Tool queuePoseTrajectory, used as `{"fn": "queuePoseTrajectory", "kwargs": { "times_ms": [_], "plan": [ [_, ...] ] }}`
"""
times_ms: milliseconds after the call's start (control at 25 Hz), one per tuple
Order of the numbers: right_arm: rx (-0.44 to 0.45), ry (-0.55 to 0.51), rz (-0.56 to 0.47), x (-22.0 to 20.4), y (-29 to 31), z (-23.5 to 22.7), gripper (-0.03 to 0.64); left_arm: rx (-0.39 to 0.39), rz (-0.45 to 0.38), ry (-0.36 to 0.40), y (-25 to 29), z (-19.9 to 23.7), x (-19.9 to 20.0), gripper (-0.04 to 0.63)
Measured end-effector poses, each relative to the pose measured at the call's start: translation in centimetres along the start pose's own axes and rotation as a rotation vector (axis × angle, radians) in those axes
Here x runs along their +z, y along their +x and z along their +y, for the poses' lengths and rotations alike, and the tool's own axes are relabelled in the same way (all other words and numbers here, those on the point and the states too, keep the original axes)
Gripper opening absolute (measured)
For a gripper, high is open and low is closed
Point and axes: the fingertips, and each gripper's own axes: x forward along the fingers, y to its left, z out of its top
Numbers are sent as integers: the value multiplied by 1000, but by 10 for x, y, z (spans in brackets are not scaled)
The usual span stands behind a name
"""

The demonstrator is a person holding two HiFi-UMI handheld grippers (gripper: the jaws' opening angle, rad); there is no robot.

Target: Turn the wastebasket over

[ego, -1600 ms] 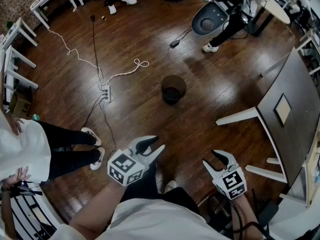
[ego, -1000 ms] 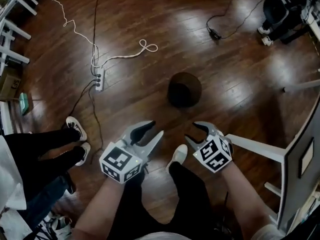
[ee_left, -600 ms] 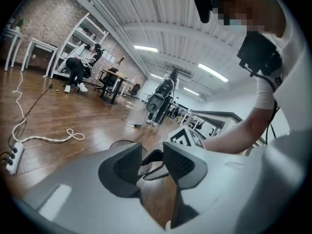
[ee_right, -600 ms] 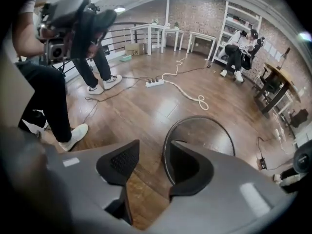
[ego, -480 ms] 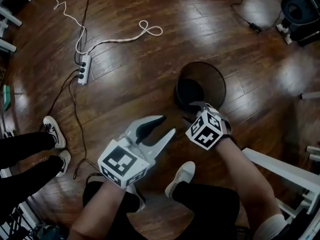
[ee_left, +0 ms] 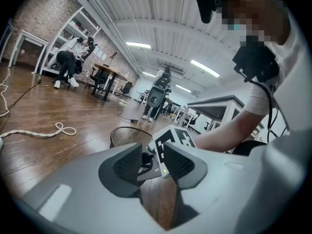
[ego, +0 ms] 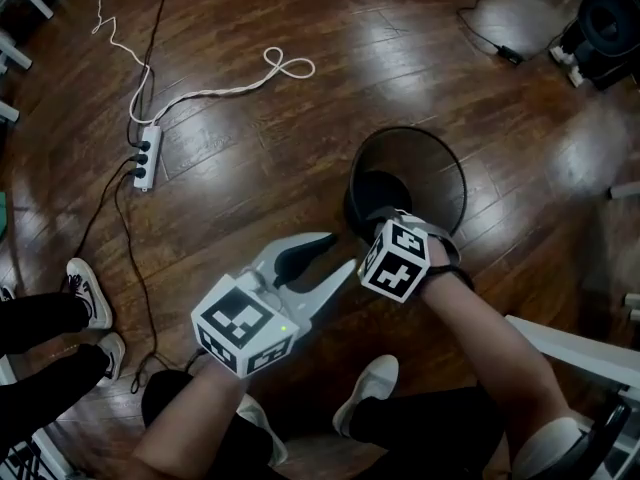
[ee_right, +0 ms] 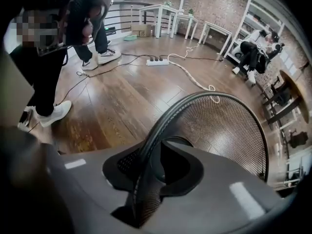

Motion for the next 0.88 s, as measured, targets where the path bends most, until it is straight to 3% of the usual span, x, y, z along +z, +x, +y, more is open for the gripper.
{"fn": "queuePoseTrajectory", "kwargs": {
  "times_ms": [320,520,880],
  "plan": [
    [4,-6,4,5,1,-4,57,-17,5,49,3,19,-1,135],
    [-12,-8,9,3,3,-6,48,-31,-22,18,-1,20,3,135],
    [-55,27,-16,1,-3,-21,43,-46,-25,61,-9,14,5,135]
  ]
}}
